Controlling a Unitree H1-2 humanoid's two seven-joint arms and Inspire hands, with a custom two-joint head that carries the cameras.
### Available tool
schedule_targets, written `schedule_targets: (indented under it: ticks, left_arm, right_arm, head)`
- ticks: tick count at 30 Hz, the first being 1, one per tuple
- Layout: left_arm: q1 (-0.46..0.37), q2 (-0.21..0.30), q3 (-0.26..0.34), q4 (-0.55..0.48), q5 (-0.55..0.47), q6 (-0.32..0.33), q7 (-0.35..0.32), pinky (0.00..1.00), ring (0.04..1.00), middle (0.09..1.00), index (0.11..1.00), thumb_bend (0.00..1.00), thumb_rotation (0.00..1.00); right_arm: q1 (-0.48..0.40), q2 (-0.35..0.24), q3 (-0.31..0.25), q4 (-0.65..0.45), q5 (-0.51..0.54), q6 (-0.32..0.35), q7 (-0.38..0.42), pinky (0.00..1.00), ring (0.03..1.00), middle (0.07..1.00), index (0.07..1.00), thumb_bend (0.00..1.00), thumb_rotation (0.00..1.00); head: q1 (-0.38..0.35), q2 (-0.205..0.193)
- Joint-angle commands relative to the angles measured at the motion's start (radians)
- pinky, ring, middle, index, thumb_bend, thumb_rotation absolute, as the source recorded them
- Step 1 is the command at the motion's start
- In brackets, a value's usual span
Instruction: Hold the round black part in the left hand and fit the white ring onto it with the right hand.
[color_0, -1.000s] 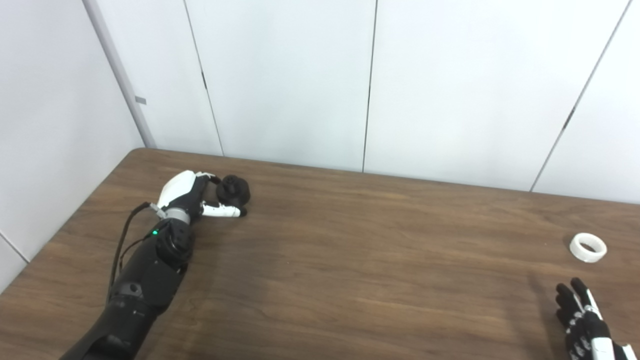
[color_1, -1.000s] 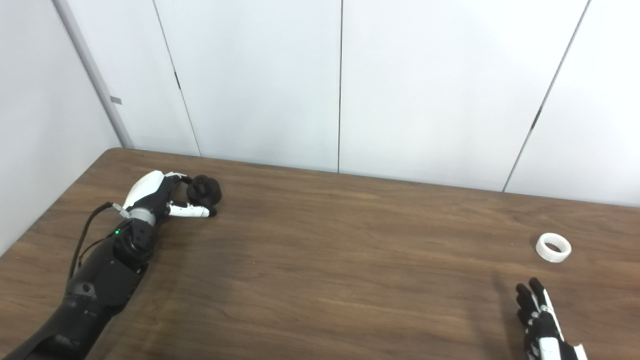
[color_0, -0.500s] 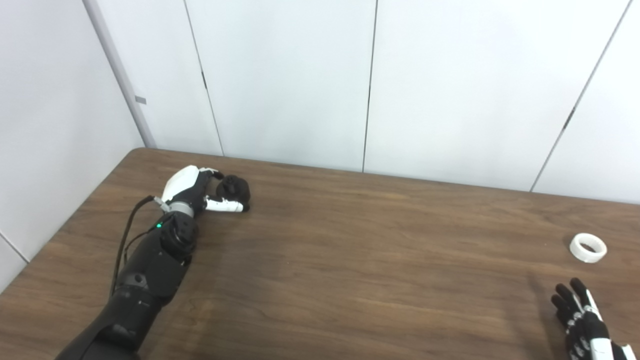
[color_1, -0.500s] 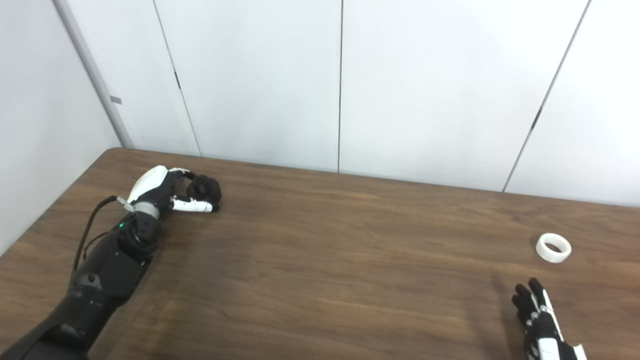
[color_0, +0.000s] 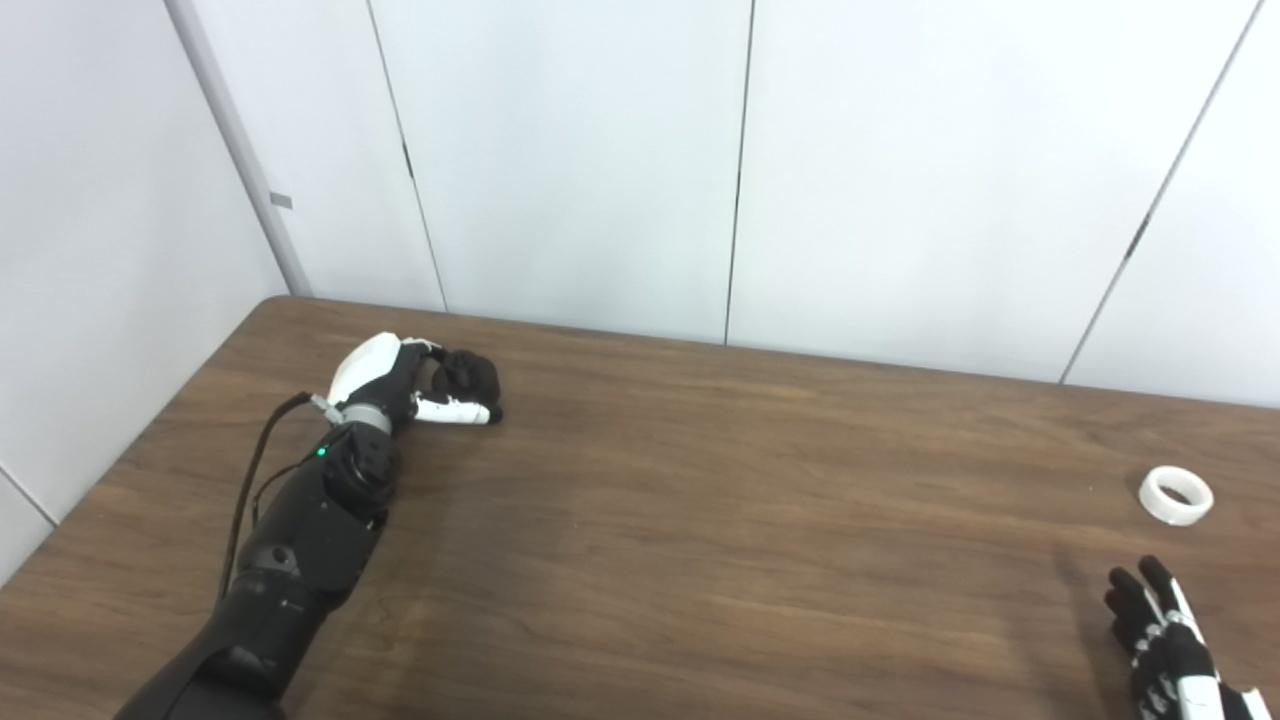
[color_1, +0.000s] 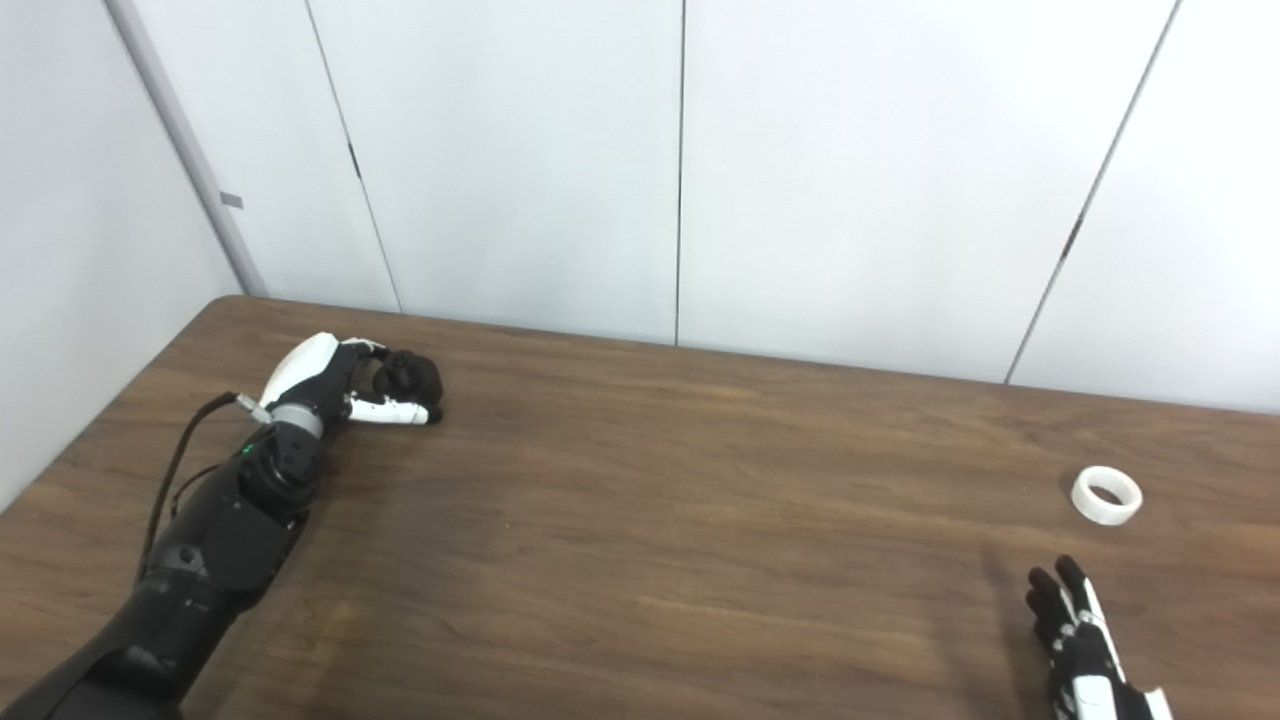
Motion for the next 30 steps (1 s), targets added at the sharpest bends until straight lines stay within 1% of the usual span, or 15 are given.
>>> schedule_targets:
  ticks: [1, 4, 5, 6, 8, 9, 10, 12, 14, 17, 20, 24, 30]
  left_arm:
    - [-0.055, 0.021, 0.007, -0.01, 0.001, 0.005, 0.017, 1.0, 1.0, 0.943, 0.765, 0.94, 0.32]
    - [-0.049, 0.015, 0.024, -0.018, -0.02, -0.002, 0.02, 1.0, 1.0, 0.928, 0.733, 0.9, 0.28]
    - [-0.047, 0.012, 0.033, -0.017, -0.03, -0.013, 0.026, 1.0, 1.0, 0.92, 0.708, 0.89, 0.25]
    - [-0.046, 0.011, 0.038, -0.011, -0.036, -0.028, 0.033, 0.97, 0.993, 0.908, 0.678, 0.88, 0.21]
    - [-0.045, 0.009, 0.046, -0.001, -0.045, -0.052, 0.048, 0.9, 0.976, 0.89, 0.628, 0.87, 0.16]
    - [-0.045, 0.009, 0.048, 0.003, -0.048, -0.064, 0.057, 0.88, 0.969, 0.881, 0.547, 0.66, 0.1]
    - [-0.044, 0.007, 0.052, 0.008, -0.051, -0.075, 0.067, 0.86, 0.959, 0.872, 0.518, 0.6, 0.08]
    - [-0.044, 0.003, 0.057, 0.017, -0.053, -0.097, 0.092, 0.84, 0.925, 0.842, 0.488, 0.54, 0.05]
    - [-0.043, -0.002, 0.063, 0.016, -0.056, -0.097, 0.11, 0.83, 0.891, 0.816, 0.482, 0.52, 0.04]
    - [-0.04, -0.006, 0.067, 0.011, -0.063, -0.101, 0.117, 0.82, 0.865, 0.798, 0.48, 0.52, 0.04]
    - [-0.036, -0.003, 0.057, 0.008, -0.052, -0.107, 0.12, 0.81, 0.858, 0.793, 0.48, 0.52, 0.04]
    - [-0.025, 0.009, 0.03, -0.012, -0.022, -0.107, 0.123, 0.78, 0.845, 0.787, 0.481, 0.52, 0.04]
    - [-0.005, 0.021, 0.021, -0.047, -0.014, -0.115, 0.123, 0.78, 0.855, 0.789, 0.482, 0.52, 0.04]
  right_arm:
    - [0.042, 0.028, 0.01, 0.042, 0.011, -0.002, -0.005, 1.0, 0.967, 0.958, 0.995, 0.54, 1.0]
    - [0.045, 0.028, 0.008, 0.041, 0.016, -0.002, -0.004, 1.0, 0.964, 0.958, 0.998, 0.54, 1.0]
    - [0.046, 0.029, 0.008, 0.04, 0.019, -0.004, -0.003, 1.0, 0.963, 0.958, 0.999, 0.53, 1.0]
    - [0.047, 0.03, 0.007, 0.038, 0.02, -0.002, -0.003, 1.0, 0.96, 0.957, 0.998, 0.53, 1.0]
    - [0.049, 0.03, 0.007, 0.037, 0.019, 0.002, -0.005, 1.0, 0.958, 0.955, 0.997, 0.54, 1.0]
    - [0.049, 0.029, 0.007, 0.038, 0.019, 0.0, -0.004, 1.0, 0.961, 0.958, 0.999, 0.54, 1.0]
    - [0.049, 0.029, 0.006, 0.041, 0.022, -0.004, -0.002, 1.0, 0.962, 0.96, 1.0, 0.55, 1.0]
    - [0.05, 0.029, 0.005, 0.041, 0.024, -0.008, -0.001, 1.0, 0.965, 0.963, 0.999, 0.55, 1.0]
    - [0.051, 0.028, 0.007, 0.037, 0.014, -0.004, -0.004, 1.0, 0.961, 0.962, 0.999, 0.55, 1.0]
    - [0.054, 0.028, 0.006, 0.029, 0.011, 0.003, -0.007, 1.0, 0.952, 0.96, 0.997, 0.56, 1.0]
    - [0.055, 0.029, 0.005, 0.025, 0.012, 0.005, -0.008, 1.0, 0.954, 0.957, 0.997, 0.55, 1.0]
    - [0.057, 0.03, 0.002, 0.021, 0.016, 0.012, -0.008, 1.0, 0.953, 0.952, 0.991, 0.56, 1.0]
    - [0.057, 0.025, 0.004, 0.021, 0.016, 0.01, -0.003, 1.0, 0.959, 0.959, 0.996, 0.56, 1.0]
  head:
    - [0.001, 0.001]
    - [0.006, 0.003]
    - [0.007, 0.005]
    - [0.007, 0.005]
    - [0.008, 0.006]
    - [0.008, 0.006]
    - [0.008, 0.006]
    - [0.007, 0.009]
    - [0.007, 0.009]
    - [0.006, 0.011]
    - [0.006, 0.011]
    - [0.008, 0.014]
    - [0.006, 0.02]
